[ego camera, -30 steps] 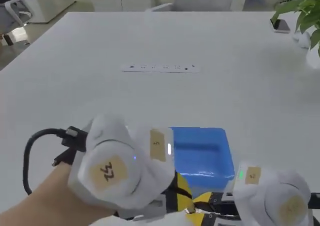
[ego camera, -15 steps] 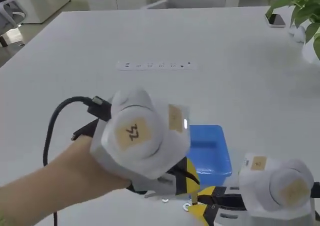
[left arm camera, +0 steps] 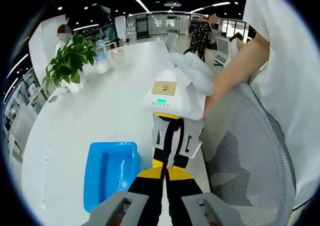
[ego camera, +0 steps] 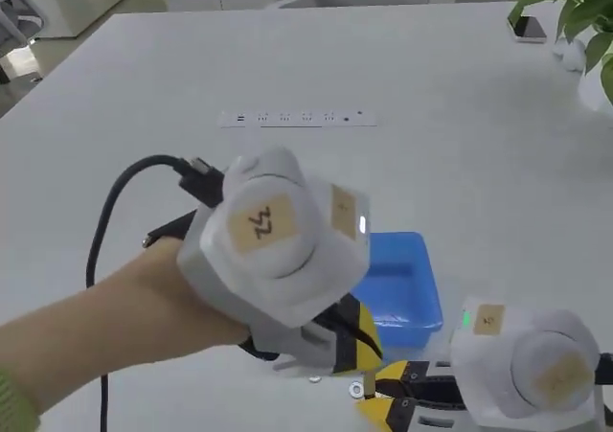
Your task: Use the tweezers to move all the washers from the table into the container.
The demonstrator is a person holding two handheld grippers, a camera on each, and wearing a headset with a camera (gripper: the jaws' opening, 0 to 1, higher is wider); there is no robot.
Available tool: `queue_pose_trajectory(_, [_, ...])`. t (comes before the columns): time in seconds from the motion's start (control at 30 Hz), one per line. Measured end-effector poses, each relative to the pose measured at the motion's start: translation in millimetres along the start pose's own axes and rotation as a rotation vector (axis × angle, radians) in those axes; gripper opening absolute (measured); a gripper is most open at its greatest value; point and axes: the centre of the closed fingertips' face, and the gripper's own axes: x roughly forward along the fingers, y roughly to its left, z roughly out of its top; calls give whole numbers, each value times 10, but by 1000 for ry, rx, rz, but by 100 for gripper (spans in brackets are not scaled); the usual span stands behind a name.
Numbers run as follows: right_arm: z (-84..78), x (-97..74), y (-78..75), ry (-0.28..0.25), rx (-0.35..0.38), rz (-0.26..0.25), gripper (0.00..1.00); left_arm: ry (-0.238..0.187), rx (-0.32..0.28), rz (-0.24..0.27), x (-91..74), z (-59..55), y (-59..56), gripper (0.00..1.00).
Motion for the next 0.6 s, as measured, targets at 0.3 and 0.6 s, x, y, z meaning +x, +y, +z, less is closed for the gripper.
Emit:
queue_pose_trajectory(0.3, [-28,14,-32,19,-46,-16,7,22,5,-21,42,-23,-4,0])
queue_pose_trajectory(0.6, [154,-44,83,-81,7,89,18,12,-43,-77,63,22,-8,0])
